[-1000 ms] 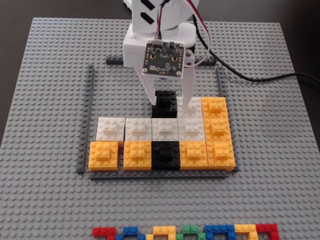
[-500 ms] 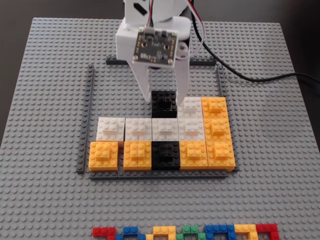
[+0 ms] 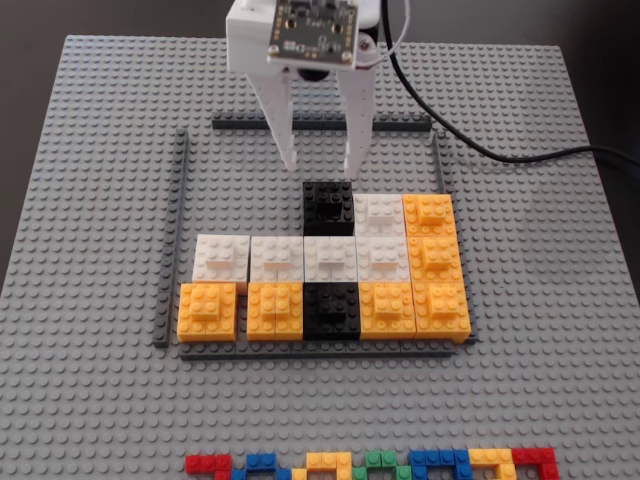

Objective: Grab the cube and place it into the grid

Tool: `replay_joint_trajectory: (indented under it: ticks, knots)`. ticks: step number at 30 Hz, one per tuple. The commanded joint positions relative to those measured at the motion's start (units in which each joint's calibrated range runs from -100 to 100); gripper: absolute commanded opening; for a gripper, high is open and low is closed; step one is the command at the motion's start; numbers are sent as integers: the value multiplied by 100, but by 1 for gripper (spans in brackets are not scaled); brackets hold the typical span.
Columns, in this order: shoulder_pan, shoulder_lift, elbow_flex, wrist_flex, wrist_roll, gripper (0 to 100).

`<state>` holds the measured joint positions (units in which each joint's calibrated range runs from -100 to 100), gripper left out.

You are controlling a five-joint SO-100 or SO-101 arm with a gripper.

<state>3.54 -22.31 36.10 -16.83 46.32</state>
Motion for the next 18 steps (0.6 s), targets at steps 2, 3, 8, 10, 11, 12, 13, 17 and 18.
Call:
replay_joint_trajectory:
  ticks: [2, 3, 8, 10, 11, 12, 13, 17, 18]
  knots:
    - [-18, -280, 174, -149, 54, 16]
    - [-26, -263, 228, -174, 54, 16]
    - [-99, -91, 391, -252, 15, 15]
    - [-129, -22, 418, -272, -5, 15]
    - [-151, -5, 418, -281, -20, 15]
    - [-173, 4, 427, -291, -34, 15]
    - [-188, 12, 427, -291, -49, 15]
    - [-269, 98, 454, -301, -83, 15]
    - [-269, 124, 464, -311, -88, 15]
